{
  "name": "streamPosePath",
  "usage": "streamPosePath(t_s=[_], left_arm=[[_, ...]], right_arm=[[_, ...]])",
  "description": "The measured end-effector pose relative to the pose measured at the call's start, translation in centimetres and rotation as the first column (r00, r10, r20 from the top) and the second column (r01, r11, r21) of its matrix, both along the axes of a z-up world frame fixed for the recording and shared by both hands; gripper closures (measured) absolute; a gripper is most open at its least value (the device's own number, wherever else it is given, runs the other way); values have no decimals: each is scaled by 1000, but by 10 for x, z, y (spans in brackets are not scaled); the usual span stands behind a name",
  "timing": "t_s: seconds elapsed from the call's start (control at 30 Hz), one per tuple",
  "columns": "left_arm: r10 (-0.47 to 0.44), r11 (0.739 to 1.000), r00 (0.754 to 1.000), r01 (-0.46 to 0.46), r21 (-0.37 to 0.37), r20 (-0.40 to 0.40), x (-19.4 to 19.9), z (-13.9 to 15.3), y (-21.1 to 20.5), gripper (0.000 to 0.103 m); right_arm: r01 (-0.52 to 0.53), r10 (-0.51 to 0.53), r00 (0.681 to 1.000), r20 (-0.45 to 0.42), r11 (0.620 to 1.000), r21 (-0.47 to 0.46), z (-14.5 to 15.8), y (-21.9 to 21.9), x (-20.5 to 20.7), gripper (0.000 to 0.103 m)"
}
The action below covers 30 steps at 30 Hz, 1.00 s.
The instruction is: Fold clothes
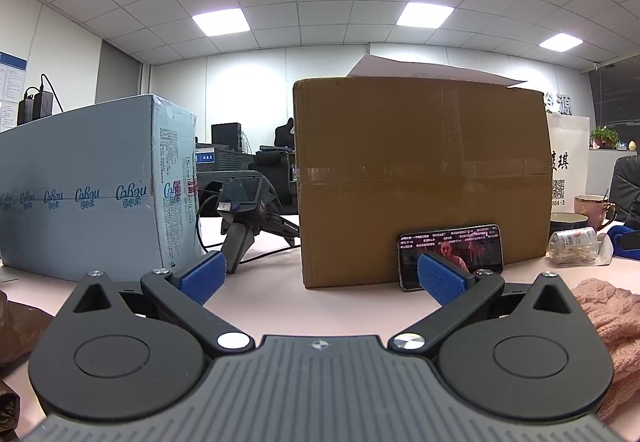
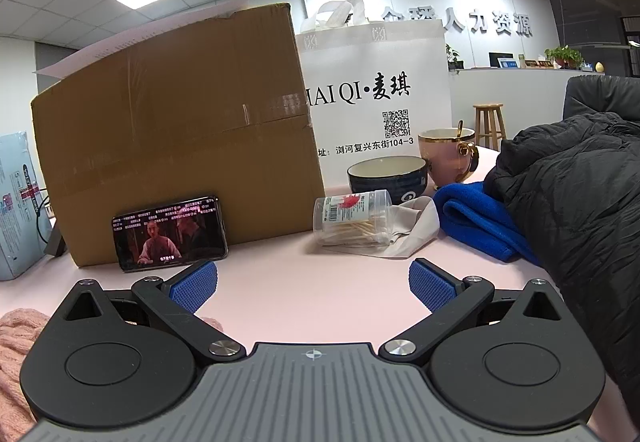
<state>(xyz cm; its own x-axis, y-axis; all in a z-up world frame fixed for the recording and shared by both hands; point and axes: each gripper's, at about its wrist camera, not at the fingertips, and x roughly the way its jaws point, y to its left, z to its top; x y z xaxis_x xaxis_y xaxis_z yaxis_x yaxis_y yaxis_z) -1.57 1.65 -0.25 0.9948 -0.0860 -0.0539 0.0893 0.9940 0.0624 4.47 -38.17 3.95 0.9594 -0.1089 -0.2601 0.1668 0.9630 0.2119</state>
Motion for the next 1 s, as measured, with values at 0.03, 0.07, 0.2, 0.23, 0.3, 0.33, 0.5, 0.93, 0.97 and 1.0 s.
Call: streamPosePath(t_s=[0.03,0.07,0.2,0.23,0.3,0.33,0.5,0.93,0.97,1.0], left_arm=[[-1,1000,1000,1,0,0,0,0,0,0],[-3,1000,1000,3,1,0,0,0,0,0],[-7,1000,1000,7,2,1,-1,0,-1,0],[-8,1000,1000,8,3,2,-1,0,-1,0],[-11,1000,1000,11,5,2,-2,0,-1,0],[-11,1000,1000,11,5,2,-2,0,-1,0],[-13,1000,1000,13,5,1,-2,0,-1,0],[-18,1000,1000,18,5,-1,-2,1,-3,0],[-18,1000,1000,18,5,-1,-2,1,-3,0],[-19,1000,1000,19,5,-1,-2,0,-3,0]], right_arm=[[1,-1,1000,-1,1000,0,0,0,0,0],[1,-1,1000,-2,1000,-1,0,0,0,0],[-2,2,1000,-3,1000,-3,0,-1,1,0],[-3,3,1000,-3,1000,-3,0,-1,1,0],[-3,3,1000,-4,1000,-3,-1,-1,1,0],[-3,3,1000,-3,1000,-2,-1,-1,1,0],[-8,8,1000,-6,1000,-3,-1,-3,2,0],[-7,7,1000,-10,1000,-3,0,-3,4,0],[-7,7,1000,-10,1000,-4,0,-2,4,0],[-6,6,1000,-11,1000,-3,-1,-2,4,0]])
